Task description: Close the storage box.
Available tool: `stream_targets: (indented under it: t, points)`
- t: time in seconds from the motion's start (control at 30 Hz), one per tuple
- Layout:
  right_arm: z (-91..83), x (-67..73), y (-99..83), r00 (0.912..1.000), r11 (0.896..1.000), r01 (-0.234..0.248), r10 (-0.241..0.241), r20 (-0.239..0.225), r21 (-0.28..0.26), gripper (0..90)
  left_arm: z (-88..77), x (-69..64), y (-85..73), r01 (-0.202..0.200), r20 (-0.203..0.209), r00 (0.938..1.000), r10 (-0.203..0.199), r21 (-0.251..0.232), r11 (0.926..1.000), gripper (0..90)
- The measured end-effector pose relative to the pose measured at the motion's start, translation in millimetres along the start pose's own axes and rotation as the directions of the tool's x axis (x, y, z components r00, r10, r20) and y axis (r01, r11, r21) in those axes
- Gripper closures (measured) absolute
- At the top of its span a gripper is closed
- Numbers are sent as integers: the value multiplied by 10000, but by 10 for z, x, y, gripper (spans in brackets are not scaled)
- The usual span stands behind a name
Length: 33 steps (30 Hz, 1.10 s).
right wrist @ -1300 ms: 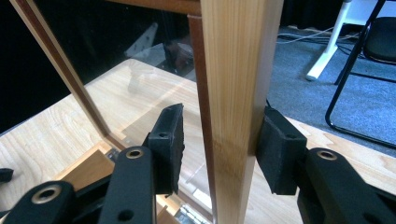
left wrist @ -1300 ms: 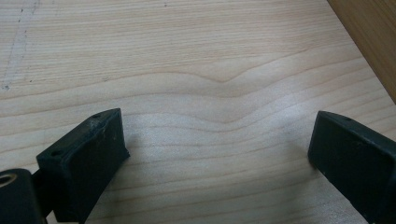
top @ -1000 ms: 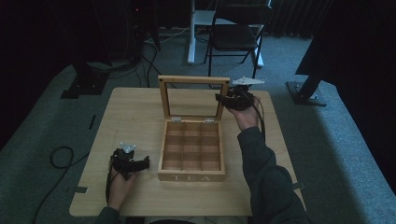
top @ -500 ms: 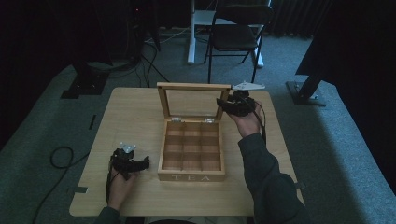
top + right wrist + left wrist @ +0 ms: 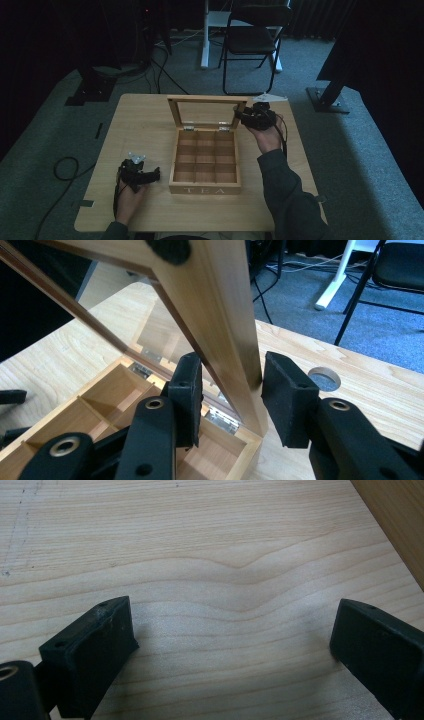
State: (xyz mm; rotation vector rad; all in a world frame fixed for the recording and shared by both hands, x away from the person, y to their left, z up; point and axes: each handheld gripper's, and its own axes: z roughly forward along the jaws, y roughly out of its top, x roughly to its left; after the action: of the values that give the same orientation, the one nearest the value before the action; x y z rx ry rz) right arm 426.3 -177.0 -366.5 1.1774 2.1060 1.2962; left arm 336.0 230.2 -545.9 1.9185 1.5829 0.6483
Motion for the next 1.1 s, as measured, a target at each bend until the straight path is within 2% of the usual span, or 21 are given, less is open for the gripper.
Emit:
stream_targets:
  t: [0.2, 0.5, 0.83, 1.1]
  points:
    - [-56, 62, -68, 9999, 9999, 149, -149, 63, -33, 589, 0, -1, 0, 11, 3, 10000, -11, -3, 10000, 41]
    - [-133, 100, -180, 9996, 10000, 59, -60, -283, -53, 554, -2, 1, 1, -16, 0, 10000, 16, 22, 10000, 41]
    - [-184, 149, -277, 9989, 9994, 327, -324, -328, 67, 541, 0, 1, 1, -5, -13, 10000, 5, -8, 10000, 41]
    - [-230, 193, -386, 9985, 9994, 332, -328, -429, 80, 541, -1, 0, 0, -7, -4, 10000, 7, 1, 10000, 41]
